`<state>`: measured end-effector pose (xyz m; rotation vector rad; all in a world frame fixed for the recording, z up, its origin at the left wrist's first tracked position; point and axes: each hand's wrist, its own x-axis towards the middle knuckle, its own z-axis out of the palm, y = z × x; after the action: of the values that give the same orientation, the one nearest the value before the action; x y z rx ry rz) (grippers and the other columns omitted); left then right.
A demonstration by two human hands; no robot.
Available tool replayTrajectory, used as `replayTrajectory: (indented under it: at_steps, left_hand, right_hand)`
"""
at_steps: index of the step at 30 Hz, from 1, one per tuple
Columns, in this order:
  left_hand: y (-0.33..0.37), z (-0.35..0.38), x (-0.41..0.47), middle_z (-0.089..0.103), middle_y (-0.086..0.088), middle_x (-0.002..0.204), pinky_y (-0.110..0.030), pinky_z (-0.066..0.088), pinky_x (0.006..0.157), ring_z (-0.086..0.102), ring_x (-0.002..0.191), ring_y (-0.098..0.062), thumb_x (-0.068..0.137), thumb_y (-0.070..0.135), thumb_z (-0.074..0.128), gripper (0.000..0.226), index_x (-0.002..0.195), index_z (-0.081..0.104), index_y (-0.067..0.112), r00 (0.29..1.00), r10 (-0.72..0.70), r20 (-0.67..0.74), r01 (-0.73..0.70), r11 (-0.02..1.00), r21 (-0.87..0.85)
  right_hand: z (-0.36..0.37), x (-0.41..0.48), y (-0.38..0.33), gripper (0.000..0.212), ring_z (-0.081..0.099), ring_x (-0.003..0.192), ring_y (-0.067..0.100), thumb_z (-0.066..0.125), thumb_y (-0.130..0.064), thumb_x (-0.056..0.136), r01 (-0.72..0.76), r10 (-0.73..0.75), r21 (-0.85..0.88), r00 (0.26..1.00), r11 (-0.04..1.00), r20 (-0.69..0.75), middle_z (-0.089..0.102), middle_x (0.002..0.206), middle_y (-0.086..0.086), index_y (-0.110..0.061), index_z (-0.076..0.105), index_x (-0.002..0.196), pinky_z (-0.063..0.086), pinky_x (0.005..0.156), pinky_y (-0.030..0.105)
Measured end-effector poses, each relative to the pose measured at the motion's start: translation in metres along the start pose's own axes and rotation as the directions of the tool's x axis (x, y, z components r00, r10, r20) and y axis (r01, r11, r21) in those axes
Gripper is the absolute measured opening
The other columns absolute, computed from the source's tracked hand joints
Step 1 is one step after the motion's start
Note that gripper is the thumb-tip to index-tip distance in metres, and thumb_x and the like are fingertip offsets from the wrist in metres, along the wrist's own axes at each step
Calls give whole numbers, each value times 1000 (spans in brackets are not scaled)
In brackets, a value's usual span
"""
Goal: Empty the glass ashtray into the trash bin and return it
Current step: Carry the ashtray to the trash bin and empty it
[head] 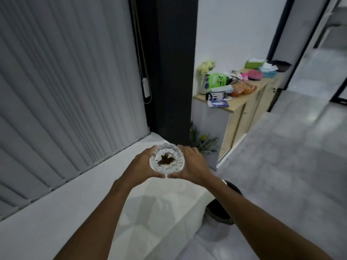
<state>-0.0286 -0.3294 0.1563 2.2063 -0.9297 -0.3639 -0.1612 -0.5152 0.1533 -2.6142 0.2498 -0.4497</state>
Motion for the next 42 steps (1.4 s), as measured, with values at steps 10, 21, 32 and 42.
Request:
replayTrajectory:
  at_steps: [10,21,32,42]
  left_hand:
    - [134,174,49,58,15,144,-36,52,108,58,127,-8,49,48,103,122,154,43,30,981,115,156,-103,991,-87]
    - [188,333,108,56,13,147,-38,49,112,54,134,-11,52,53,99,120,154,41,31,940,176,293,-144,981,-128]
    - [101,471,176,49,8,155,-31,42,114,47,141,-13,56,44,99,118,156,39,26,954,84,286,-55,993,-109]
    - [-20,603,206,39,10,163,-20,28,113,41,147,-13,64,37,98,120,161,28,29,952,-87,293,125,985,-115]
  right_hand:
    - [-113,-106,163,105,43,128,15,91,-64,63,-193,192,-11,981,981,-20,57,143,-2,-23,46,148,33,108,30]
    - [-144,-167,309,105,40,132,16,90,-66,63,-418,417,32,909,908,24,54,147,-8,-28,43,149,42,107,36]
    - [-32,-153,450,107,40,135,15,87,-72,63,-467,458,49,880,883,128,51,150,-12,-35,37,150,47,106,39]
    - [107,-153,561,106,41,134,16,88,-66,65,-412,396,39,894,910,209,51,150,-9,-33,36,150,45,104,34]
